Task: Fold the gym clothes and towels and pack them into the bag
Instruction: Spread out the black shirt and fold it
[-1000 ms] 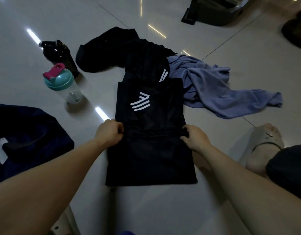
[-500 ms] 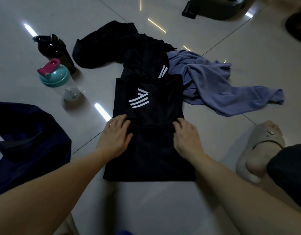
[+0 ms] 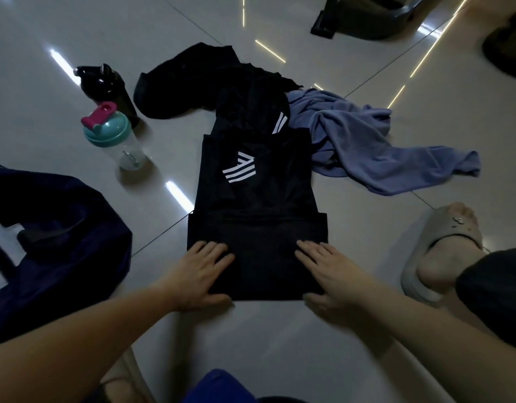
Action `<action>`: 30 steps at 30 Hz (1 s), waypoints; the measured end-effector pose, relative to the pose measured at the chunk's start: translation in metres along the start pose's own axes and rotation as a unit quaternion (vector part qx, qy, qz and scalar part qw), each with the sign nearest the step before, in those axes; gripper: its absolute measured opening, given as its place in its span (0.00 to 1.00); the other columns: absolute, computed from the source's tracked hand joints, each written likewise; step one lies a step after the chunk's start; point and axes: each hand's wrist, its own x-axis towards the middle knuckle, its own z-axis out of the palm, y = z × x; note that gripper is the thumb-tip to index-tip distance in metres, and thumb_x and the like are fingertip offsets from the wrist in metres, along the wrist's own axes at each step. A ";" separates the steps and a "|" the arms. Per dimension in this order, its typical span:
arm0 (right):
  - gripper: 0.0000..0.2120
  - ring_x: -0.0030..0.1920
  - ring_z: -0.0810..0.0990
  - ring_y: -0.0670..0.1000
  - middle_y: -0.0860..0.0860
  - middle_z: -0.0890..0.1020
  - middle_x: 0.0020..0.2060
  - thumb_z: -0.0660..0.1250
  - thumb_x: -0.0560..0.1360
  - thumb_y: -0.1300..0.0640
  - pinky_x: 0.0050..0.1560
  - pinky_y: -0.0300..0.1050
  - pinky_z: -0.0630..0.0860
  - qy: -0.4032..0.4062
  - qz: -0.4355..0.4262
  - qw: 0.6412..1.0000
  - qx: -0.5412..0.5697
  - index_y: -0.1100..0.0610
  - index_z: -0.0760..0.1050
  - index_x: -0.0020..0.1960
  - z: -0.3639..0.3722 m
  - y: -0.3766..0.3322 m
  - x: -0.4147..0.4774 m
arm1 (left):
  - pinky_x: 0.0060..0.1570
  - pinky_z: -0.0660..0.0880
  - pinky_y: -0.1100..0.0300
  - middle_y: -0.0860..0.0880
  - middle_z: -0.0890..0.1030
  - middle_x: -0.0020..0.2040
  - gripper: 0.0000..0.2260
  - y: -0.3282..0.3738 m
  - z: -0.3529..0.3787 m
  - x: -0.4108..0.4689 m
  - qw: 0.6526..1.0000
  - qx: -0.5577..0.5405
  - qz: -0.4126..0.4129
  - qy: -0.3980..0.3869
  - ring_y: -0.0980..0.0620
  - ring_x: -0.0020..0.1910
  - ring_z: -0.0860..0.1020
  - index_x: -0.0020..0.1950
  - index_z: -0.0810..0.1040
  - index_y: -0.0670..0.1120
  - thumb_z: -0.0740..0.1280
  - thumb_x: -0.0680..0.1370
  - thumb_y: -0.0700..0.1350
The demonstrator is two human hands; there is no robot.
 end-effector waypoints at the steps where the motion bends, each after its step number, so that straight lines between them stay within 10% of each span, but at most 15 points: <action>1: 0.45 0.74 0.69 0.61 0.61 0.68 0.76 0.57 0.71 0.30 0.73 0.60 0.67 -0.004 -0.014 1.000 -0.016 0.60 0.66 0.77 0.004 -0.001 -0.007 | 0.60 0.73 0.48 0.44 0.75 0.62 0.39 0.003 -0.003 -0.007 1.000 0.000 -0.005 -0.025 0.44 0.57 0.75 0.70 0.74 0.46 0.59 0.72 0.74; 7: 0.34 0.77 0.62 0.64 0.63 0.62 0.78 0.63 0.77 0.48 0.77 0.59 0.57 -0.052 0.013 0.997 -0.055 0.61 0.62 0.78 0.003 -0.025 -0.018 | 0.57 0.72 0.53 0.46 0.73 0.60 0.23 0.008 -0.016 -0.035 0.987 0.043 -0.032 -0.149 0.46 0.55 0.73 0.69 0.69 0.46 0.64 0.77 0.54; 11: 0.31 0.62 0.80 0.66 0.65 0.79 0.64 0.79 0.64 0.54 0.56 0.57 0.81 -0.082 0.048 0.994 -0.050 0.63 0.78 0.64 -0.003 -0.037 -0.013 | 0.50 0.74 0.54 0.45 0.76 0.55 0.18 0.016 -0.019 -0.026 0.983 0.063 -0.060 -0.162 0.46 0.50 0.76 0.63 0.74 0.46 0.71 0.74 0.43; 16: 0.13 0.56 0.79 0.59 0.56 0.80 0.55 0.61 0.76 0.64 0.54 0.52 0.75 -0.062 0.086 0.994 0.028 0.57 0.74 0.59 -0.037 -0.038 -0.004 | 0.47 0.75 0.54 0.47 0.80 0.52 0.10 0.011 -0.041 -0.003 0.960 -0.043 -0.165 -0.221 0.44 0.51 0.80 0.54 0.79 0.47 0.64 0.75 0.42; 20: 0.18 0.55 0.80 0.59 0.57 0.82 0.54 0.60 0.75 0.65 0.52 0.49 0.75 -0.121 0.123 0.967 0.185 0.57 0.78 0.62 -0.058 -0.023 0.002 | 0.38 0.74 0.59 0.49 0.80 0.39 0.06 -0.009 -0.055 0.003 0.922 -0.151 -0.190 -0.301 0.49 0.38 0.77 0.43 0.81 0.45 0.65 0.69 0.40; 25: 0.13 0.31 0.66 0.52 0.53 0.70 0.30 0.60 0.69 0.70 0.37 0.48 0.65 -0.215 0.099 0.926 0.295 0.55 0.68 0.32 -0.092 -0.013 0.000 | 0.30 0.71 0.63 0.49 0.74 0.32 0.10 -0.015 -0.086 0.015 0.837 -0.263 -0.205 -0.433 0.53 0.29 0.72 0.33 0.73 0.45 0.67 0.73 0.36; 30: 0.11 0.34 0.76 0.49 0.49 0.78 0.31 0.65 0.74 0.69 0.37 0.44 0.75 -0.281 0.141 0.870 0.380 0.57 0.79 0.38 -0.118 0.006 -0.005 | 0.38 0.78 0.59 0.46 0.79 0.35 0.07 -0.038 -0.117 0.021 0.763 -0.393 -0.232 -0.457 0.51 0.34 0.79 0.39 0.78 0.42 0.67 0.73 0.31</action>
